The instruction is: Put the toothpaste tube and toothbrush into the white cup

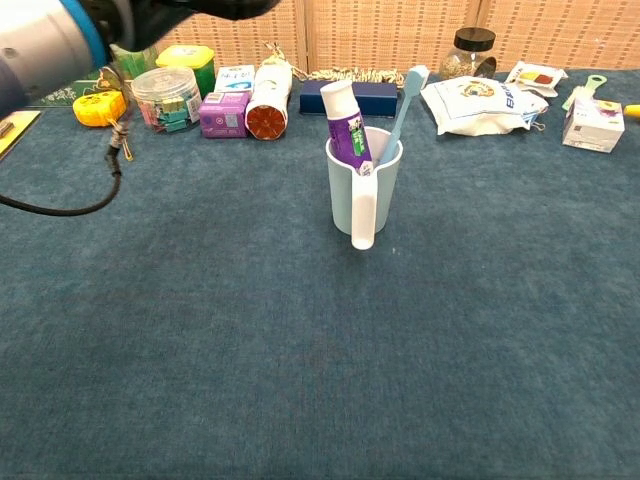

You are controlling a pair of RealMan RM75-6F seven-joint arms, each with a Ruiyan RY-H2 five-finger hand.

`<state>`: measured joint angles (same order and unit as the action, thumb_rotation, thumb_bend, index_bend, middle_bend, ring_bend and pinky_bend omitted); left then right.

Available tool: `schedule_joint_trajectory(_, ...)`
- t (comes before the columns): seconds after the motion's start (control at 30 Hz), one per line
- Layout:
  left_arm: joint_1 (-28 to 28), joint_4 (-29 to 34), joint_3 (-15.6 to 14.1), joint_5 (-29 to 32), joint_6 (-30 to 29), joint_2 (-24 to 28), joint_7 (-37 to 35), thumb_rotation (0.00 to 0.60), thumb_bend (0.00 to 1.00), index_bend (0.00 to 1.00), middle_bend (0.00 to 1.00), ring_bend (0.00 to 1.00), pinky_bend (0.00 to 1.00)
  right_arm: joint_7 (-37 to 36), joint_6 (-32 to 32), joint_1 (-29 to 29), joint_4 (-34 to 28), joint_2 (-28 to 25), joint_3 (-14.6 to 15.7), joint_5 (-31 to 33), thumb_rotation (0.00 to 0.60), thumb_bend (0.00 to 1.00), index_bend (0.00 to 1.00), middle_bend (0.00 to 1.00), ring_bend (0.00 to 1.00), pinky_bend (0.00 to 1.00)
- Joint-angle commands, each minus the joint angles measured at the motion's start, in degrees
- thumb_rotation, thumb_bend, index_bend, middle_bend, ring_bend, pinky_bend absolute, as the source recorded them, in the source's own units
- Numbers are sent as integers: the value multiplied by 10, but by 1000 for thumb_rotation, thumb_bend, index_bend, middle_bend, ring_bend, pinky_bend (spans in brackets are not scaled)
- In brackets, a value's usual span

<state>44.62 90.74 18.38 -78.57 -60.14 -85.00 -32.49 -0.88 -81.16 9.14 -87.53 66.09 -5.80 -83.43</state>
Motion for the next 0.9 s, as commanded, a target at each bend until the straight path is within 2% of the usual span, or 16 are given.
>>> schedule_joint_trajectory(0.03,-54,30,-34,-21,-38,77,32,600,450,38,0,0,0,0,-3,-1,-2,-1,0,-2,600,0,0,0,0,0)
schedule_joint_trajectory(0.23,-134,51,-96,-39,-83,184,104,600,449,0,0,0,0,5,-10,-3,-9,-4,1,-8,600,0,0,0,0,0)
schedule_joint_trajectory(0.3,-153,56,-108,-43,-98,201,116,600,449,0,0,0,0,9,-13,-4,-11,-3,1,-9,600,0,0,0,0,0)
schedule_joint_trajectory(0.5,-241,42,-176,-38,-141,248,158,600,448,0,0,0,0,35,-31,-9,-14,2,-2,-11,600,0,0,0,0,0)
schedule_joint_trajectory(0.7,-300,2,-205,-38,-184,246,163,600,449,0,0,0,0,47,-42,-11,-18,4,-8,-11,600,0,0,0,0,0)
schedule_joint_trajectory(0.8,-318,-8,-201,-46,-218,239,172,600,448,0,0,0,0,47,-43,-11,-21,2,-8,-11,600,0,0,0,0,0)
schedule_joint_trajectory(0.9,-331,-3,-205,-49,-226,242,186,600,449,0,0,0,0,47,-43,-13,-21,0,-9,-9,600,0,0,0,0,0)
